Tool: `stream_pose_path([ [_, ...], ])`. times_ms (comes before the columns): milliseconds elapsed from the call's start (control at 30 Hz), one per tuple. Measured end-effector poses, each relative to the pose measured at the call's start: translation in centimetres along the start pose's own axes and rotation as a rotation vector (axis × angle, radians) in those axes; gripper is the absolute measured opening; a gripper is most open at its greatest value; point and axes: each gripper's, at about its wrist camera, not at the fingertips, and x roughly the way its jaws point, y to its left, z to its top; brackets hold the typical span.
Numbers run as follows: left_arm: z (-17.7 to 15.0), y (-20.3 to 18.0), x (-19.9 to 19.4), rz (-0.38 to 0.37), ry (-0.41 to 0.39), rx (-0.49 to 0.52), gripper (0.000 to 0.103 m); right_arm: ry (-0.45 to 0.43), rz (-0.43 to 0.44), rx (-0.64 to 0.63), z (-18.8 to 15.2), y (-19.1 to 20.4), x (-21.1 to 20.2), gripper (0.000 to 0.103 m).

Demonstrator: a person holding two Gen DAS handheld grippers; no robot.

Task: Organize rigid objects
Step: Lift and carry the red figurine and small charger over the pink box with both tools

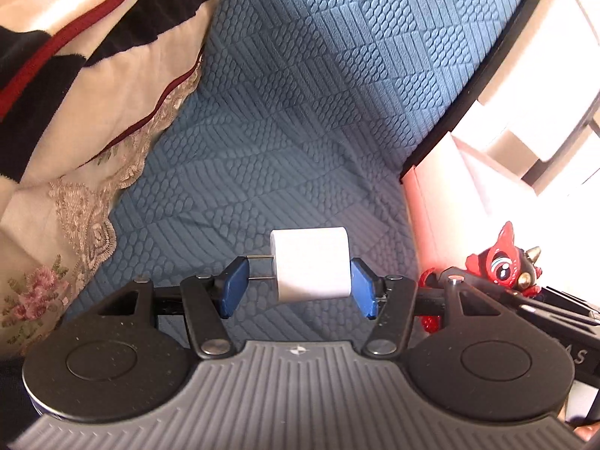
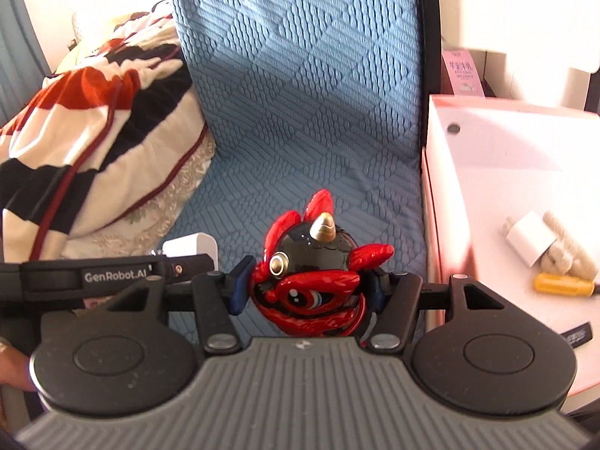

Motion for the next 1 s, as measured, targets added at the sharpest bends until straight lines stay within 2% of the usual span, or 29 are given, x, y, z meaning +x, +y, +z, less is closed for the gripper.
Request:
stream_pose_path([
  [267, 1.7, -2.0, -2.0, -0.016, -0.049, -0.005, 0.064, -0.05, 0.003, 0.006, 2.1, -1.6, -2.9, 0.061],
  [633, 4.7, -8.2, -4.8, -0.078, -0.116, 0.056, 0.064, -0.145, -0.013, 0.039, 5.3, -5.0, -7.3, 0.061],
  [1000, 4.0, -13.5, -5.6, -0.13, -0.158, 0.118, 0.064, -0.226, -0.029, 0.056, 7.2, -8.5, -11.5, 0.061],
])
